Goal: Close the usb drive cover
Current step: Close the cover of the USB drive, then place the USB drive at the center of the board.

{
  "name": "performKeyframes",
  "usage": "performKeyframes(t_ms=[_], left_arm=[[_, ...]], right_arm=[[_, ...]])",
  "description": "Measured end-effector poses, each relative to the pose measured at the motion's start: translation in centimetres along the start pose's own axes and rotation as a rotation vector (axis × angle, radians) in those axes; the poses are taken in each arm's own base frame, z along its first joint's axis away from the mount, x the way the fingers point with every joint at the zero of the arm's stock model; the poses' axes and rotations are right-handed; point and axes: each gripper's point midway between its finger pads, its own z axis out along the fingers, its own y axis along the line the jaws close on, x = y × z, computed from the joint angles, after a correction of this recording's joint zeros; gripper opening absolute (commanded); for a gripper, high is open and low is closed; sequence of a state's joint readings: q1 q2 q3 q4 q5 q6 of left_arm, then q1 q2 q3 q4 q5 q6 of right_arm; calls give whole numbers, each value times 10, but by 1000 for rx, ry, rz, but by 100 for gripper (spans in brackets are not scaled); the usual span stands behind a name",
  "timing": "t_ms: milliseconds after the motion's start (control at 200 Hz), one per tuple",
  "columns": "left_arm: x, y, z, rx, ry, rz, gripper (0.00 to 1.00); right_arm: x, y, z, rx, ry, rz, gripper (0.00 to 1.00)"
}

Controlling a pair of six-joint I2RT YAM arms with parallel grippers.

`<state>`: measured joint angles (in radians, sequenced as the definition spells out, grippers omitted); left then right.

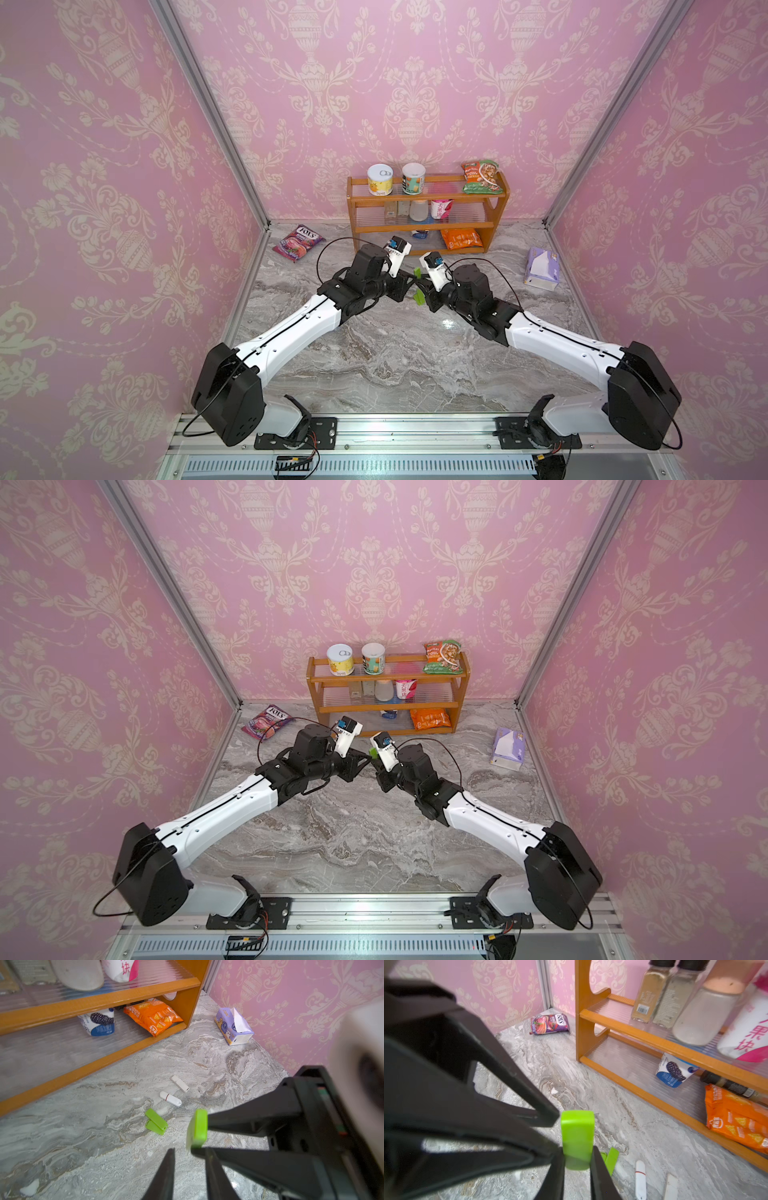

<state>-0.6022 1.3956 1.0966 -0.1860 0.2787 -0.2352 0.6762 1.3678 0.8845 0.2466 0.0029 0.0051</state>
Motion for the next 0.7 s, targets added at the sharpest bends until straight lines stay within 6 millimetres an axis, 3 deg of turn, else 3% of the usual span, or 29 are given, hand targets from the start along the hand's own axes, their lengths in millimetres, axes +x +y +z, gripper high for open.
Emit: performKeyframes(t_ms=[40,125,215,335,425,530,700], left_arm=[[0,6,-4,-16,3,-18,64],[-10,19,-15,-51,-34,-55,71],[-28,27,-34,-100,-111,-64,94],[-53,31,-64,-158,-228,-61,96],[-62,37,-78,-214,-273,-54,96],[-57,49,-71,-267,-254,-59,96],[-29,71,-33,-312,-130,-83,95]], right_arm=[[-10,-3,0,9,-30,12,0],[-20,-5,-1,13,-60,33,0],[-16,-6,0,15,-45,52,0],[-2,-10,1,26,12,74,0],[21,-24,-2,59,109,97,0],[45,-52,-11,117,242,137,0],[66,-108,-22,185,440,255,0]])
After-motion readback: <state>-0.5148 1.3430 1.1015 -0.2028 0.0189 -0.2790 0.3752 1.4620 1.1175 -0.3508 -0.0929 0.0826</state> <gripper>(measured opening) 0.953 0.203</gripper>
